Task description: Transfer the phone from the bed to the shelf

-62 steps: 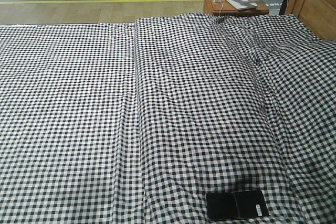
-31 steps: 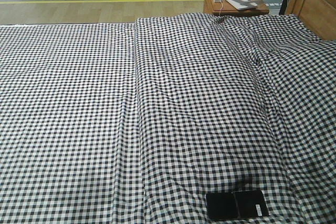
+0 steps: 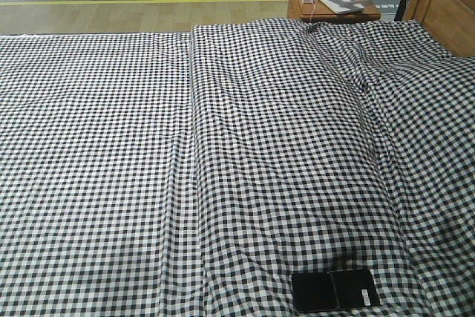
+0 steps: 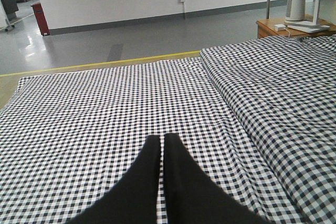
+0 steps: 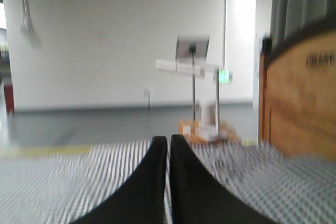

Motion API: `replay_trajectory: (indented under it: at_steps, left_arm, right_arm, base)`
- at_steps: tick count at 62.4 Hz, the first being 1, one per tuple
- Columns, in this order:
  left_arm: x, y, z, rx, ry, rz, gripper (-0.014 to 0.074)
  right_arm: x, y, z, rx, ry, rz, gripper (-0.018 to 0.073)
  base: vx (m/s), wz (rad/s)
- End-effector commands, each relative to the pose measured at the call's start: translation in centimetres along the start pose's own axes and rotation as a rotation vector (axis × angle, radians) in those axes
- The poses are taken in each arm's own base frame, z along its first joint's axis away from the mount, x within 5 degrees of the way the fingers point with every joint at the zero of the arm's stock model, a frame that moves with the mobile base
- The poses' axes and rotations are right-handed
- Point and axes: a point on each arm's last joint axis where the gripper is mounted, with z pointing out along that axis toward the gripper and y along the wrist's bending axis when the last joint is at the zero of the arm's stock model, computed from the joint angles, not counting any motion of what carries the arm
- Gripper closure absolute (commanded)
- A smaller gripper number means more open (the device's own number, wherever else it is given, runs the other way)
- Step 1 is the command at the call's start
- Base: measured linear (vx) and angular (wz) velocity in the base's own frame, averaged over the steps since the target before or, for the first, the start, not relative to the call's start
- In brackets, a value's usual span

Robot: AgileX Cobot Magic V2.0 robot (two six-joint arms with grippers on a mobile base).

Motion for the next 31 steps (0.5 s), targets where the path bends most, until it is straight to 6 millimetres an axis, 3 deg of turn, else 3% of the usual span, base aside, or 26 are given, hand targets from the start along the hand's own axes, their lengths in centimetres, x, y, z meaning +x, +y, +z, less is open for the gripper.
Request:
replay_trajectory:
  at_steps: [1,14,24,31]
  left_arm:
    - [-1.4,0.2,-0.3,-0.01,-0.107,-0.014,0.0595]
    - [-1.4,0.2,-0.3,-0.01,-0.107,-0.014,0.0595]
    - [-1.4,0.2,-0.3,-0.01,-0.107,-0.014,0.0595]
    - [-1.4,0.2,-0.3,-0.01,-0.107,-0.014,0.0595]
  right_arm:
    - [-4.0,0.0,-0.2,0.005,-0.234,-0.013,0.0565]
    - [-11.7,0.2,-0.4,0.003,-0.389,-0.014,0.0565]
    - [-17.6,0.3,1.8,-0.002,-0.328,-0.014,0.0565]
    - [-20.0,0.5,4.8,-0.007,-0.19,-0.015,0.0563]
  base:
    - [0.0,0.0]
    - [0.0,0.0]
    - [0.0,0.0]
    - [0.0,0.0]
